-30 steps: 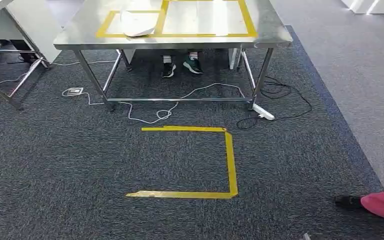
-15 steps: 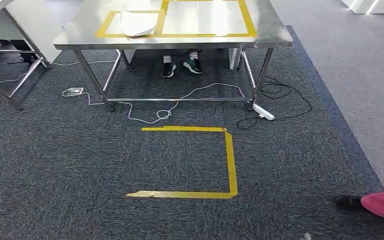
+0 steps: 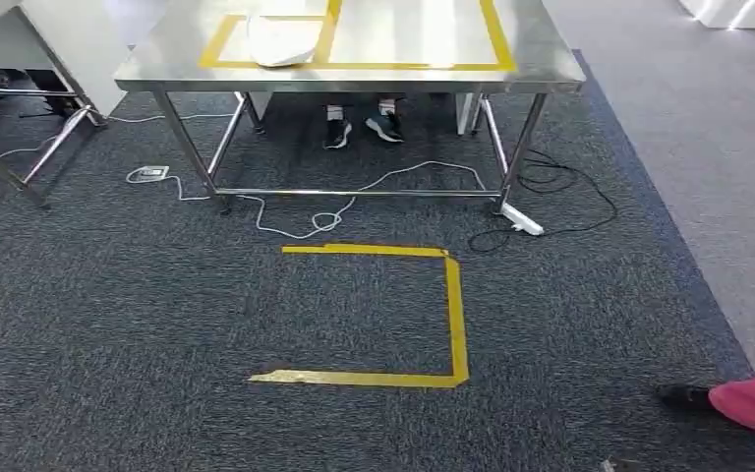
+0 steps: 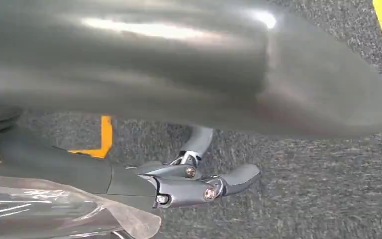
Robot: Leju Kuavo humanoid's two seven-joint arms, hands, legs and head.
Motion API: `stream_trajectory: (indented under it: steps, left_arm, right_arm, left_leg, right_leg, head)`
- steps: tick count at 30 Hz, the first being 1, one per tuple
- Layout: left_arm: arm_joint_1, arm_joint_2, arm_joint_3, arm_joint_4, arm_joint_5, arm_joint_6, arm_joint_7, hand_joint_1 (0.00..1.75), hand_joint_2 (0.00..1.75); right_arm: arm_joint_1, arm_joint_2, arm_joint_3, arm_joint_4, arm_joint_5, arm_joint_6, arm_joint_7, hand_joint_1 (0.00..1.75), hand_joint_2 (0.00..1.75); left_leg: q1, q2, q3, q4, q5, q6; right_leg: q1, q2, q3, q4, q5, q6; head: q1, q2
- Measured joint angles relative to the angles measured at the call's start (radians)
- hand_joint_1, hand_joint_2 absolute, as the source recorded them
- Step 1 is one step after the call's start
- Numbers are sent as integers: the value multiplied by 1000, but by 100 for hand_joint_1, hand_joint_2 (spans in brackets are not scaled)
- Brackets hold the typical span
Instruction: Take the parts from the cabinet and place them on the table.
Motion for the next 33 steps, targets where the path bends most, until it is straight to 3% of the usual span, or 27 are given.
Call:
stream_trajectory:
  steps: [1,2,3,6,7,8,9,11,12,13,15,16,17,18,21,22,23,24,26,27,28,30,31,32,33]
  left_arm:
    - [-1,0,0,0,1,0,0,0,0]
    - [-2,1,0,1,2,0,-1,0,0]
    - [-3,0,0,2,3,0,-1,0,0]
    - [-2,1,-2,3,8,0,-2,0,0]
    - [0,0,-4,3,9,0,-2,0,0]
    - [1,0,-6,3,9,0,-2,0,0]
    - [1,0,-6,3,10,0,-2,0,0]
    - [0,0,-7,3,10,0,-2,0,0]
    - [1,0,-8,3,10,0,-2,0,0]
    - [3,0,-8,3,10,0,-2,0,0]
    - [5,0,-10,3,10,0,-2,0,0]
    - [5,1,-10,3,10,0,-2,0,0]
    - [4,1,-11,3,10,0,-2,0,0]
    - [0,2,-11,3,10,0,-2,0,0]
    - [2,2,-16,5,25,1,-2,0,0]
    - [4,2,-18,5,31,1,-2,0,0]
    - [2,2,-19,5,31,1,-2,0,0]
    - [-1,3,-20,5,34,1,-3,0,0]
    - [-10,1,-24,5,52,2,-7,0,0]
    - [-11,1,-26,5,56,1,-9,0,0]
    - [-10,1,-28,6,64,1,-10,0,0]
    - [-10,1,-34,8,79,1,-15,0,0]
    - [-11,0,-36,8,85,1,-18,0,0]
    - [-13,0,-39,8,90,1,-20,0,0]
    - [-17,1,-41,8,95,1,-20,0,0]
  right_arm:
    - [-1,0,0,0,0,0,0,0,0]
    - [-2,3,0,1,0,0,2,0,0]
    - [-2,3,-1,2,0,0,3,0,0]
    - [2,3,1,3,0,0,4,0,0]
    - [-1,3,0,3,0,0,4,0,0]
    - [-2,3,0,3,0,0,4,0,0]
    - [-1,3,0,3,0,0,4,0,0]
    - [2,4,0,3,0,0,4,0,0]
    - [3,4,1,3,0,0,4,0,0]
    - [2,4,1,3,0,0,4,0,0]
    - [0,4,1,3,0,0,4,0,0]
    - [-2,4,1,3,0,0,4,0,0]
    - [-2,4,1,3,0,0,4,0,0]
    - [-2,4,1,3,0,0,4,0,0]
    - [-13,4,2,5,0,0,4,0,0]
    - [-16,4,2,6,0,0,4,0,0]
    - [-18,4,3,6,0,0,3,0,0]
    - [-17,4,4,7,0,0,3,0,0]
    - [-18,4,11,13,-1,0,5,0,0]
    - [-17,4,15,16,-1,0,6,0,0]
    - [-17,5,19,18,1,0,6,0,0]
    - [-22,5,26,24,2,0,7,0,0]
    - [-25,5,29,27,2,0,7,0,0]
    - [-29,5,34,29,3,0,7,0,0]
    - [-31,5,40,32,3,0,7,0,0]
  left_leg:
    - [0,-8,-3,8,-1,-8]
    - [-5,-14,-10,18,-4,-17]
    - [-5,-25,-14,22,-3,-23]
    - [1,-50,-21,20,7,-41]
    - [3,-38,-25,33,-6,-44]
    - [3,-11,-42,73,-45,-47]
    - [4,0,-70,146,-95,-51]
    - [4,7,-129,300,-172,-56]
    - [4,8,-141,341,-183,-56]
    - [4,9,-127,331,-166,-54]
    - [4,21,-48,193,-89,-46]
    - [1,46,0,103,-52,-39]
    - [-5,94,28,45,-48,-33]
    - [-13,99,34,26,-54,-29]
    - [-15,69,15,27,-51,-17]
    - [-7,60,21,15,-43,-6]
    - [-7,51,19,15,-40,-2]
    - [-7,40,15,15,-37,3]
    - [-11,14,7,16,-33,9]
    - [-13,1,6,16,-32,10]
    - [-14,-12,6,16,-31,11]
    - [-17,-40,9,18,-30,9]
    - [-18,-53,10,19,-29,8]
    - [-16,-63,9,20,-28,6]
    - [-22,-75,2,27,-29,0]
  right_leg:
    - [-8,33,49,-92,32,5]
    - [-5,72,58,-114,13,6]
    - [-8,52,54,-113,22,-15]
    - [-1,24,51,-107,23,-36]
    - [-4,9,49,-110,29,-48]
    - [-3,2,46,-110,31,-55]
    - [-1,-10,43,-110,33,-59]
    - [3,-34,38,-109,33,-60]
    - [4,-46,37,-109,33,-60]
    - [6,-59,37,-108,33,-60]
    - [8,-80,42,-108,31,-59]
    - [8,-90,52,-108,29,-56]
    - [11,-98,50,-108,27,-53]
    - [17,-107,55,-103,24,-45]
    - [17,-141,58,-110,28,-31]
    - [13,-119,52,-107,17,-19]
    - [11,-60,41,-78,-9,-17]
    - [11,-31,12,-14,-46,-18]
    - [12,-10,-70,156,-118,-18]
    - [12,-8,-98,209,-128,-18]
    - [12,-7,-103,211,-111,-20]
    - [13,0,-47,82,-21,-27]
    - [13,19,-1,-15,28,-34]
    - [14,68,28,-82,41,-42]
    - [9,83,38,-108,33,-43]
  head:
    - [2,0]
    - [2,0]
    - [-3,0]
    - [-3,0]
    - [-3,0]
    - [-6,0]
    - [-8,0]
    - [-7,0]
    - [-7,0]
    - [-6,0]
    - [-6,0]
    - [-7,0]
    - [-7,0]
    - [-7,0]
    - [-7,0]
    - [-7,0]
    - [-2,0]
    - [-2,0]
    - [-1,0]
    - [-1,0]
    - [-2,0]
    - [-2,0]
    - [-2,0]
    - [-1,0]
    - [-4,0]
